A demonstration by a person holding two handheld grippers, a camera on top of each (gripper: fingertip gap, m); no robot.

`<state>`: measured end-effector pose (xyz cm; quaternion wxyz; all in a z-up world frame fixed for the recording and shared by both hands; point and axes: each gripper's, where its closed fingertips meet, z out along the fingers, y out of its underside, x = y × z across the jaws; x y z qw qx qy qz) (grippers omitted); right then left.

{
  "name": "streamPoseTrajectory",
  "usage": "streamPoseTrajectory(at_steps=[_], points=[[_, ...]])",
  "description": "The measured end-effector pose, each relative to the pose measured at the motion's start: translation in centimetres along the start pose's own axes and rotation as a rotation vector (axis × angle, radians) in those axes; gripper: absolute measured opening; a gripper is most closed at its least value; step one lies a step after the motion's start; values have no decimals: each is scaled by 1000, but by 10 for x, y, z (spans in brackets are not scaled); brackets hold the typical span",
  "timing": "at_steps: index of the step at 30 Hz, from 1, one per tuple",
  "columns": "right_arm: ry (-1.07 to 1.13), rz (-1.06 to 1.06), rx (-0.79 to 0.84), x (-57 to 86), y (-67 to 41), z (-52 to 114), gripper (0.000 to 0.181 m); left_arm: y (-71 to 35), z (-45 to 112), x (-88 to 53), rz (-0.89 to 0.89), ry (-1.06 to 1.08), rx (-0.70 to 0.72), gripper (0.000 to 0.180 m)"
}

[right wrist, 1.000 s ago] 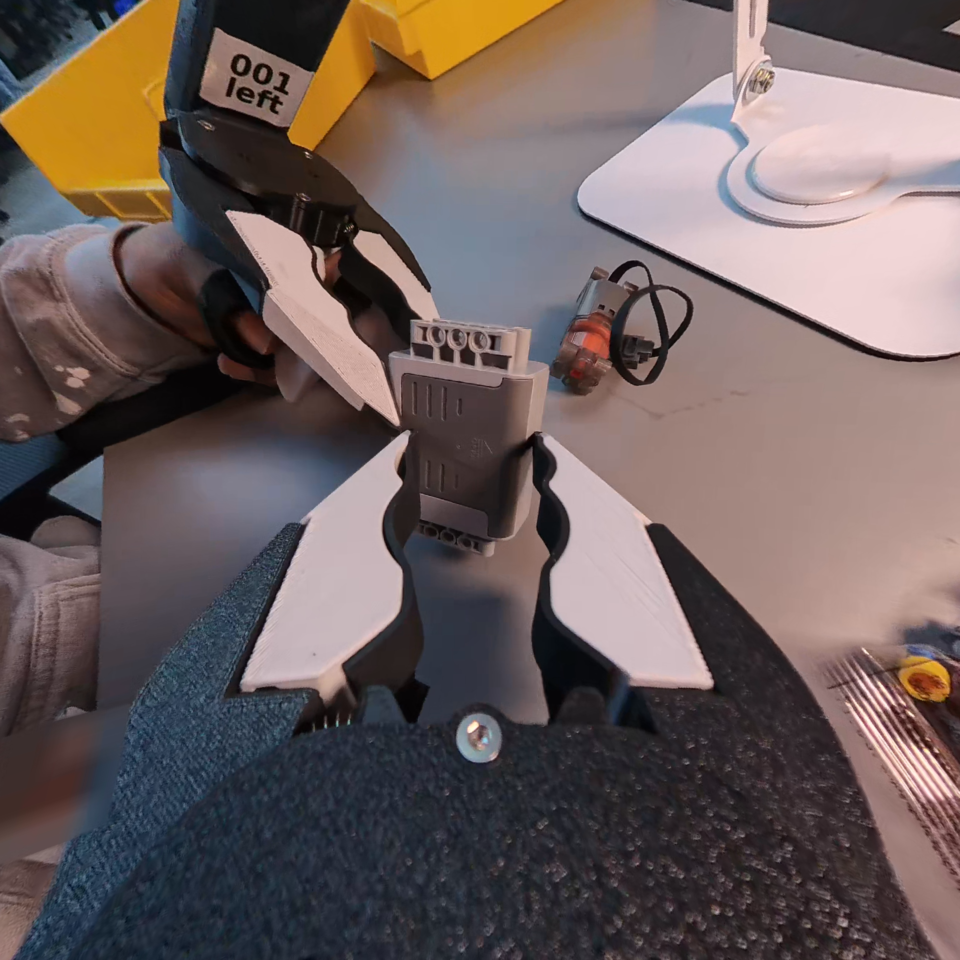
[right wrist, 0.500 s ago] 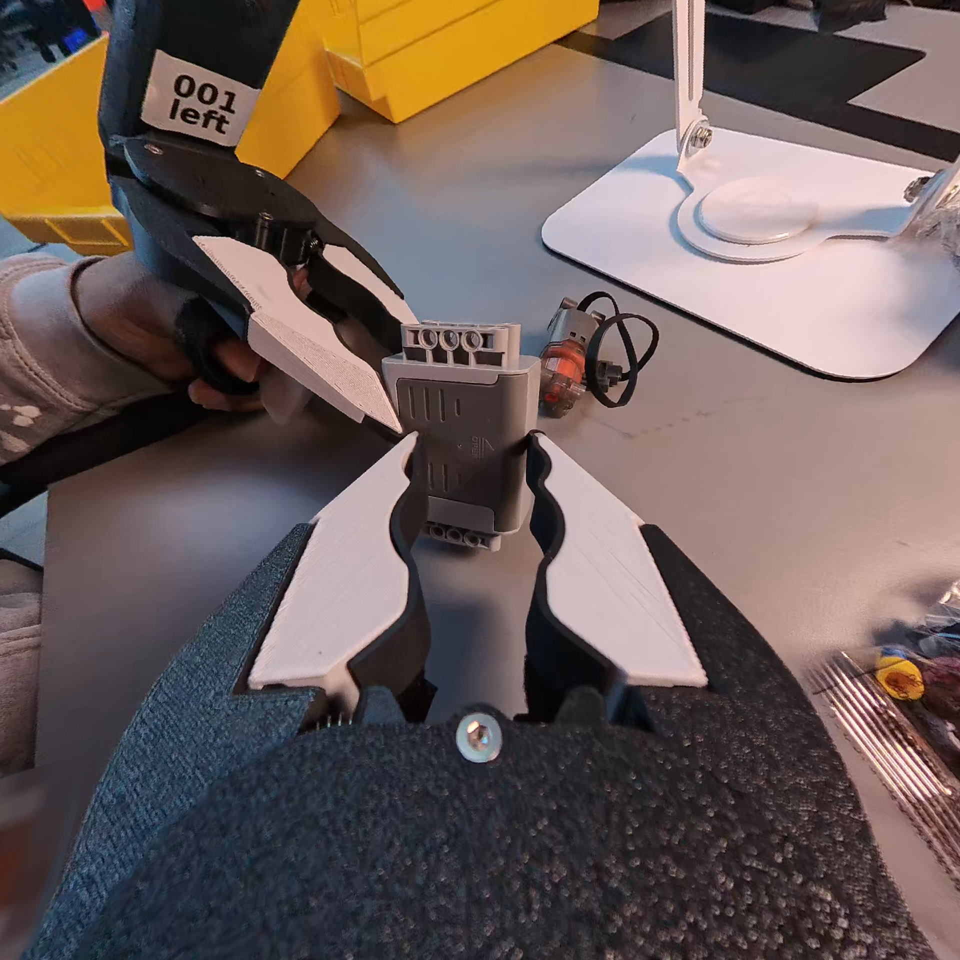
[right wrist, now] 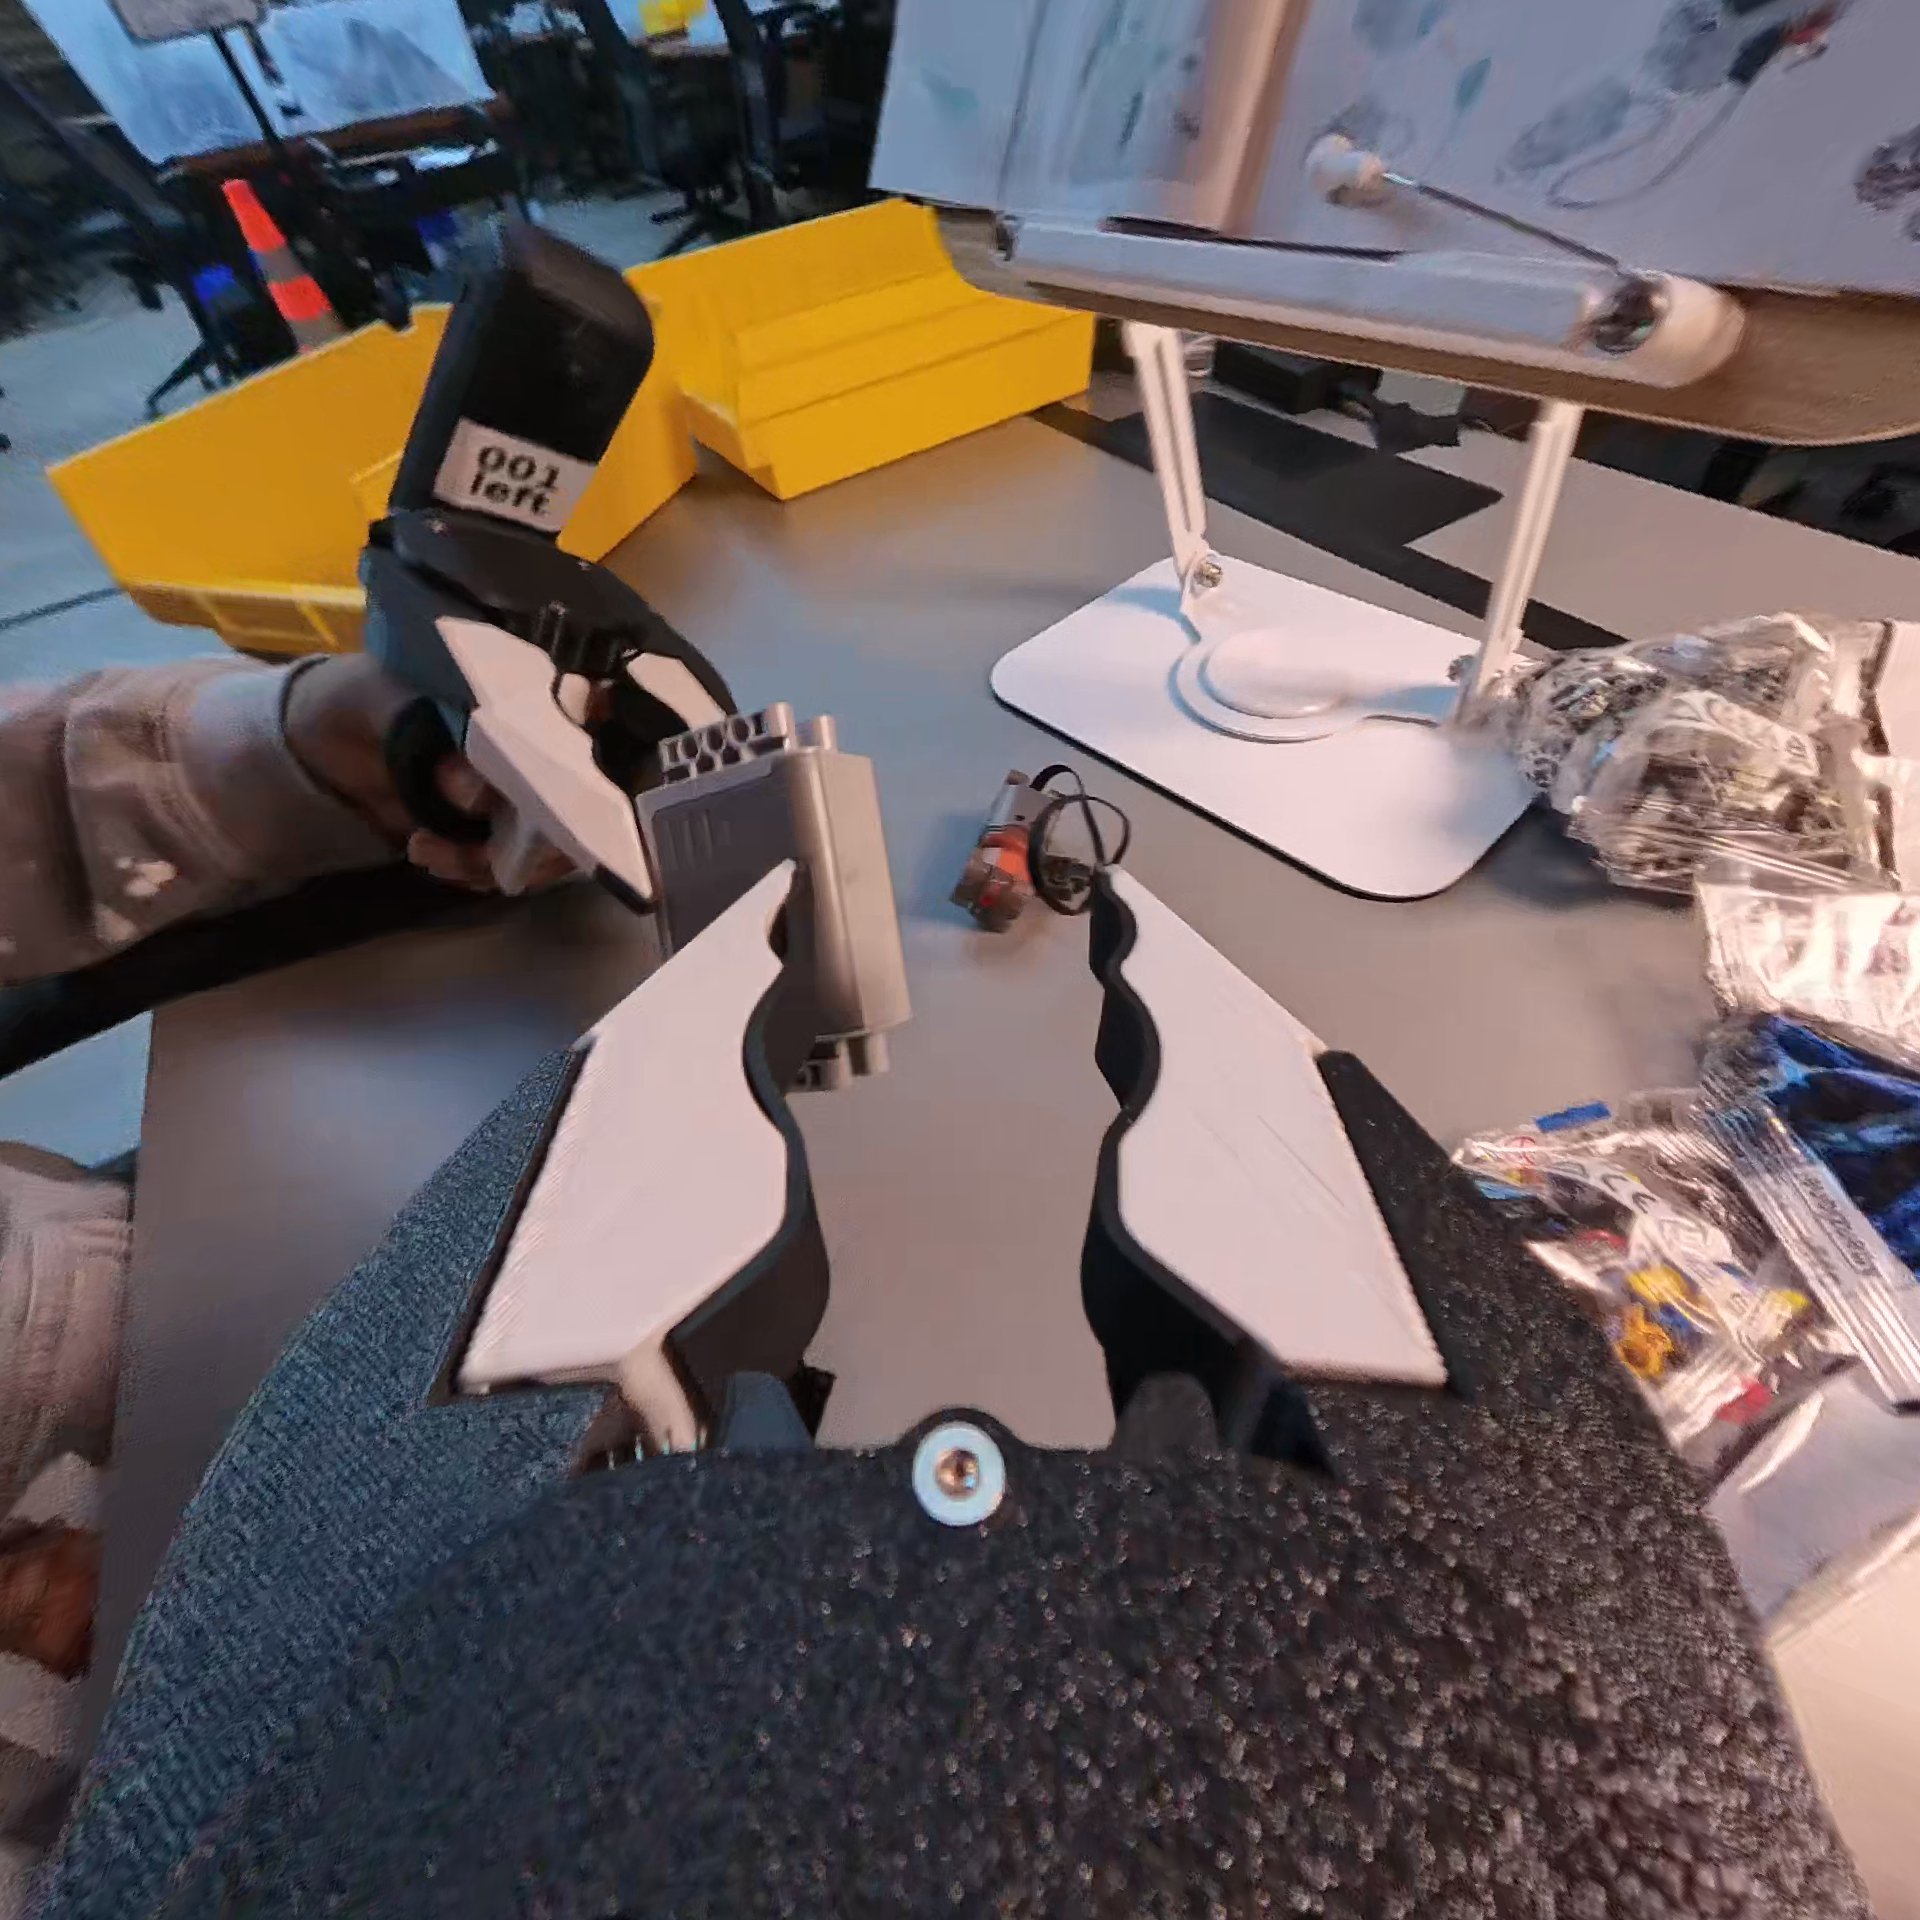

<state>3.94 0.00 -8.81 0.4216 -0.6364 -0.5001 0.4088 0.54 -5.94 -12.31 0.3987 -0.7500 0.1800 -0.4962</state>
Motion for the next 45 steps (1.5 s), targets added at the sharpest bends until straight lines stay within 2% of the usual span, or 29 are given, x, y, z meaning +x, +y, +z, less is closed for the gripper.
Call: streamPoseTrajectory(at_steps=[3, 6, 8, 11, 18, 23, 27, 28, 45], points=[[-7, -157, -53, -31, 8, 12, 67, -4, -1, 17, 126, 52, 28, 31], [-5, -300, -9, -53, 0, 14, 62, -8, -3, 28, 292, 46, 59, 31], [-25, -319, 37, -62, -9, 9, 59, -13, -7, 39, 336, 81, 103, 31], [-25, -363, 12, -68, -8, 6, 55, -14, -5, 44, 405, 70, 117, 31], [-6, -430, -72, -68, 5, 4, 52, -3, 3, 40, 398, 48, 53, 31], [-51, -377, -125, -65, 29, 8, 52, 16, 11, 30, 386, 9, -62, 31], [-27, -332, -252, -56, 61, 20, 51, 38, 17, 5, 427, -127, -219, 31], [-24, -318, -241, -55, 64, 22, 51, 42, 17, 2, 424, -141, -240, 31], [29, -251, -190, -44, 59, 33, 49, 32, 12, -11, 271, -168, -201, 30]])
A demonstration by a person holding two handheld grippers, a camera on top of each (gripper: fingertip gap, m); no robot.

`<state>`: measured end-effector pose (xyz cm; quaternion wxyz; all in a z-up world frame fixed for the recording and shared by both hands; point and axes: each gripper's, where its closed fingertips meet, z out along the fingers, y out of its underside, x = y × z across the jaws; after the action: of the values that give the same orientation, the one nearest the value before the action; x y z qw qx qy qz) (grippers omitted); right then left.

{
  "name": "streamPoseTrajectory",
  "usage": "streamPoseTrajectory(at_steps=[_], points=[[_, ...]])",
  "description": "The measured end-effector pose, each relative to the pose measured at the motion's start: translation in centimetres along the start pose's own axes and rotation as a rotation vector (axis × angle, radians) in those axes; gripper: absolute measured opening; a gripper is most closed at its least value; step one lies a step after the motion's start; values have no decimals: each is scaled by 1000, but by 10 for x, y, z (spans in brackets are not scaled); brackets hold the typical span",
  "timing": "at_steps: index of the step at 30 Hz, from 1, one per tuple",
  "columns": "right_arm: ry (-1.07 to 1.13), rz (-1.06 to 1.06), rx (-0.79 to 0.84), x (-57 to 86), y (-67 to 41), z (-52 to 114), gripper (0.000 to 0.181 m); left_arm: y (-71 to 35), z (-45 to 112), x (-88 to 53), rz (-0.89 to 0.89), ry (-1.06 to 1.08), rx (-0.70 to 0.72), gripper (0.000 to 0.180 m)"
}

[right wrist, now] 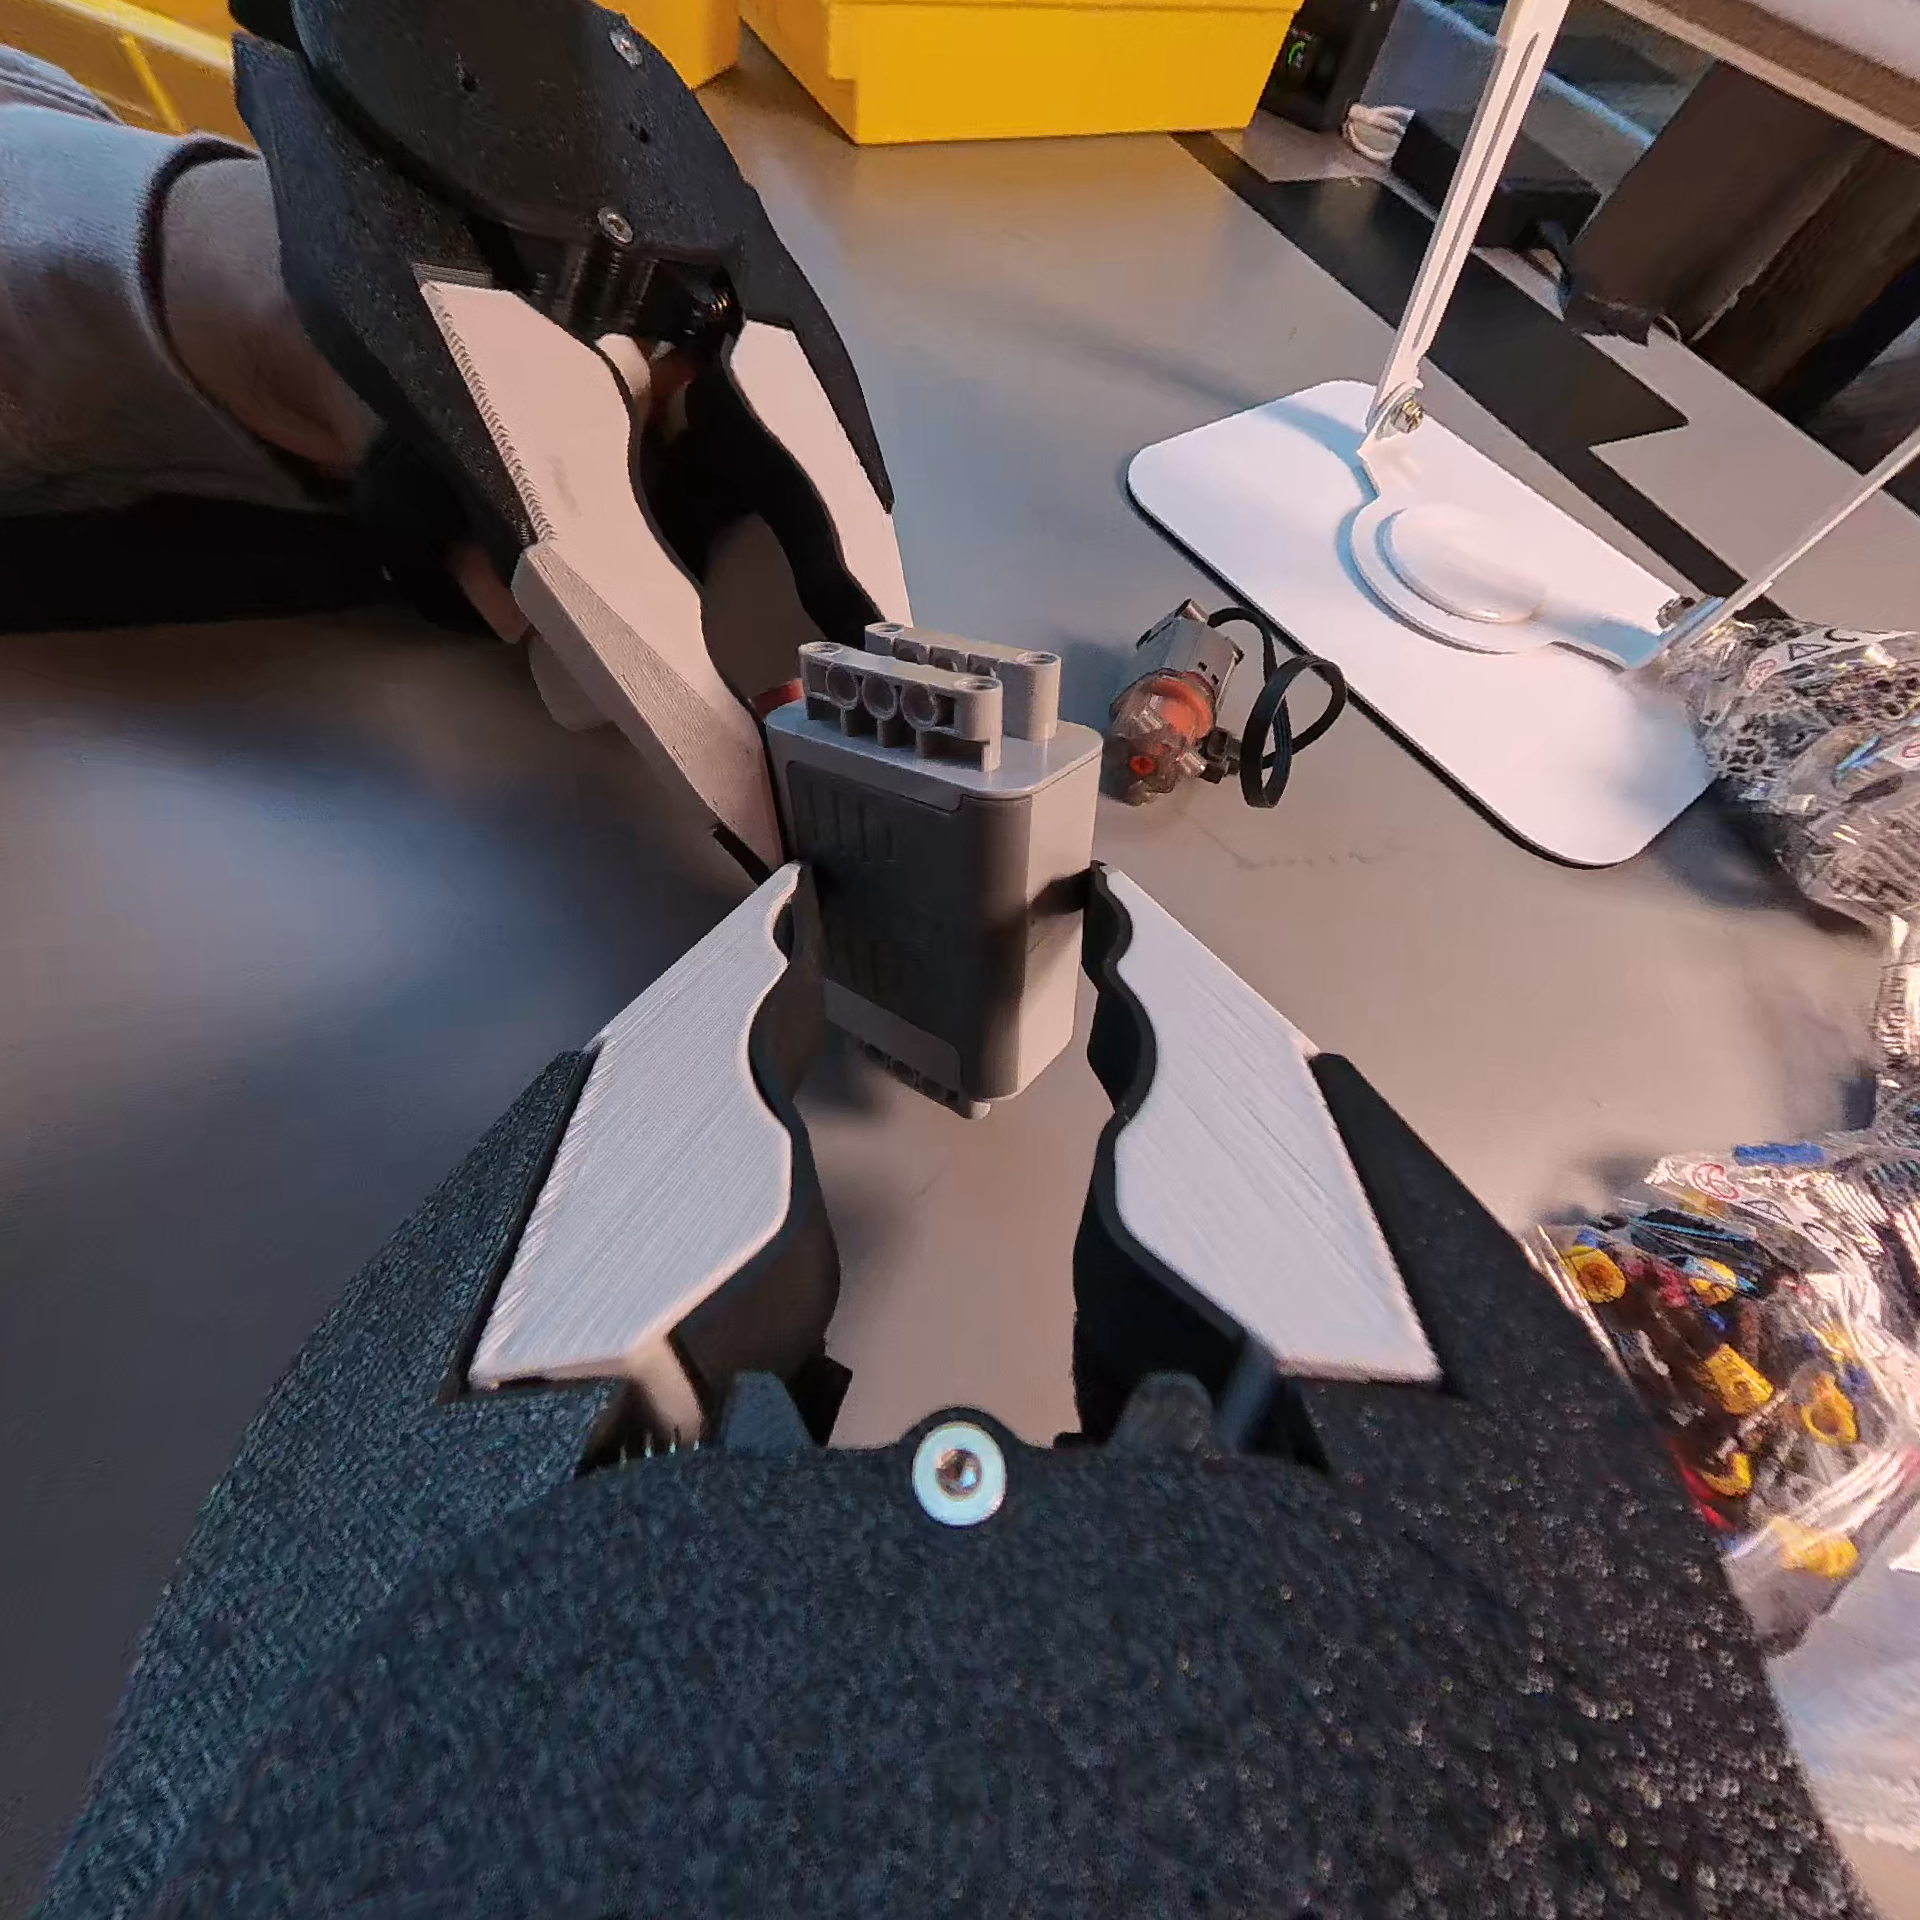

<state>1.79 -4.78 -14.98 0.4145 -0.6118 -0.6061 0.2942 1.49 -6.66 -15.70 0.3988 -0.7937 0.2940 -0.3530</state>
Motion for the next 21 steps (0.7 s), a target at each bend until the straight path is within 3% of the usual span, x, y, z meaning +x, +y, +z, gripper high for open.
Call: streamPoseTrajectory(at_steps=[21], points=[[-42, 57, 26, 7, -2, -5, 46, -4, 1, -6, -84, -17, 29, 30]])
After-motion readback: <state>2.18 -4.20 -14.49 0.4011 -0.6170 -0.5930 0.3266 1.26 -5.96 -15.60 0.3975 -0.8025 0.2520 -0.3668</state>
